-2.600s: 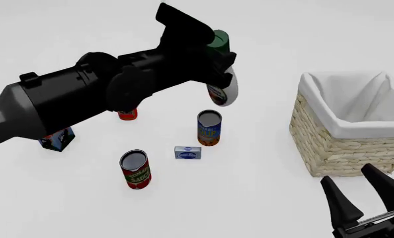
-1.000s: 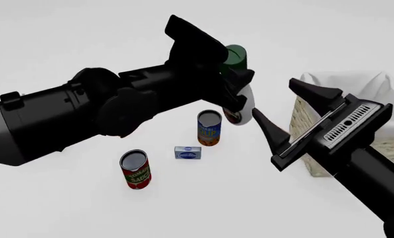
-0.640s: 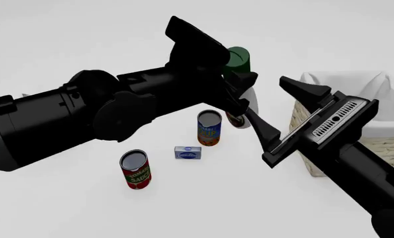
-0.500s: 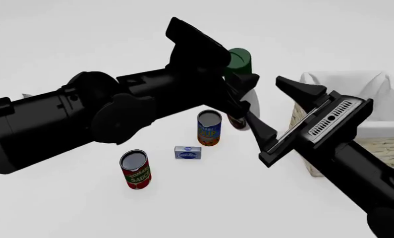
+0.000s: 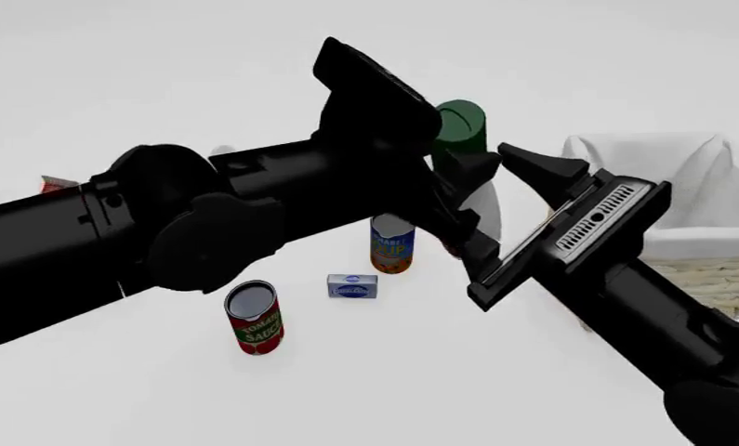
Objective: Pick the salad dressing and place it in the basket.
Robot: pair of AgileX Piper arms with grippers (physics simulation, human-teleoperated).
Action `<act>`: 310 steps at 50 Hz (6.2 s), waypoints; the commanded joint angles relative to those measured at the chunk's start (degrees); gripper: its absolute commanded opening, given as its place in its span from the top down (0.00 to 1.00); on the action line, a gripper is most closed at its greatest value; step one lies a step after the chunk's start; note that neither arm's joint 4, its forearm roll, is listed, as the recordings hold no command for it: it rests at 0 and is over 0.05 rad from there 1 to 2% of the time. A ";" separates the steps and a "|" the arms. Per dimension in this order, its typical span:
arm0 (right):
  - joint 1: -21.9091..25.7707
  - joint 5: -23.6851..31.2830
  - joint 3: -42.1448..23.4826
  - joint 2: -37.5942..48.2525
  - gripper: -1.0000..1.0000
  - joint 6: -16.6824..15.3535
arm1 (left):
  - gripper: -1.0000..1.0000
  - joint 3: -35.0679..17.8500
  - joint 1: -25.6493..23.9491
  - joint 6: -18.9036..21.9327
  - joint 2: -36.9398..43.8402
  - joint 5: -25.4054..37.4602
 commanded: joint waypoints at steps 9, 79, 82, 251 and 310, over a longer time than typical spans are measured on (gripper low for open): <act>0.61 -1.20 -0.31 1.41 0.00 0.43 | 1.00 0.28 -2.12 1.05 -2.32 0.48; -1.71 2.84 -1.75 -6.89 1.00 -0.43 | 0.00 25.82 27.33 -6.77 -49.74 -2.57; -2.47 3.53 -1.89 -8.48 1.00 -0.37 | 0.00 30.07 30.44 -6.73 -52.17 -4.27; -49.12 -1.09 -11.49 17.25 1.00 16.83 | 0.00 71.84 46.38 -11.97 -80.69 -8.75; -50.55 -3.73 -11.83 24.35 0.00 18.49 | 0.00 71.84 45.80 -12.48 -78.53 -9.79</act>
